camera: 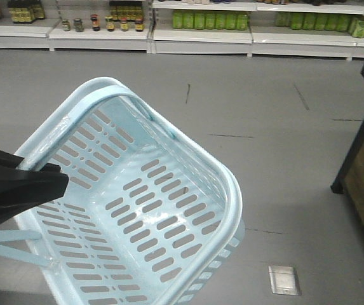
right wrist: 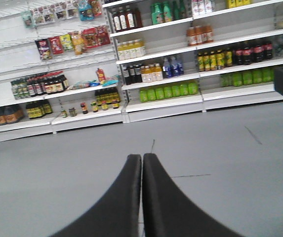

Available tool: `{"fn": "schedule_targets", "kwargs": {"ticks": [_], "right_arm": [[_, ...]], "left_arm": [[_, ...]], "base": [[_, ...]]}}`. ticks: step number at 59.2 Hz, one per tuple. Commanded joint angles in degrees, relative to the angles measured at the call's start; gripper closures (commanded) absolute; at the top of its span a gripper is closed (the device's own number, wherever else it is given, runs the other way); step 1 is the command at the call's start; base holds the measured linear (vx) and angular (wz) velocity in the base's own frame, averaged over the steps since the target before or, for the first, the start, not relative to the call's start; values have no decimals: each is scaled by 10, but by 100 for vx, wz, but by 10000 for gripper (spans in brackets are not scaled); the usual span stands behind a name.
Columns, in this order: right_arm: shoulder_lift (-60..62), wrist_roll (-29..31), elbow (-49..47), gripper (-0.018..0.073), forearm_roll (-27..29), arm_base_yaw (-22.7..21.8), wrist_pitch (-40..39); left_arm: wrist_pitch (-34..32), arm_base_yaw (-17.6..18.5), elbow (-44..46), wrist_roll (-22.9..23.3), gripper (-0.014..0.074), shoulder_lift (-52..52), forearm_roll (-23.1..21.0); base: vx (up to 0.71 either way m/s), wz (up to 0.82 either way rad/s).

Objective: Pick three apples into basket with both arms
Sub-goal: 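Drive the base away from the table carrying the basket in the left gripper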

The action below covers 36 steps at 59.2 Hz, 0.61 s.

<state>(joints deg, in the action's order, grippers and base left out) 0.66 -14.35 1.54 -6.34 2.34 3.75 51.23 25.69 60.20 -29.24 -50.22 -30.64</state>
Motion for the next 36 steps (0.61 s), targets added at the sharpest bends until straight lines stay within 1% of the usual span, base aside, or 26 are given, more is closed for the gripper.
{"fn": "schedule_targets", "kwargs": {"ticks": [1,22,36], "right_arm": [[7,2,8,568,-7,-3,-41],[7,2,8,568,-7,-3,-41],[7,2,8,568,-7,-3,-41]], "left_arm": [[-50,2,17,2,602,5,-26],[-50,2,17,2,602,5,-26],[-50,2,17,2,602,5,-27]], "base": [[12,47],[15,50],[17,26]]}}
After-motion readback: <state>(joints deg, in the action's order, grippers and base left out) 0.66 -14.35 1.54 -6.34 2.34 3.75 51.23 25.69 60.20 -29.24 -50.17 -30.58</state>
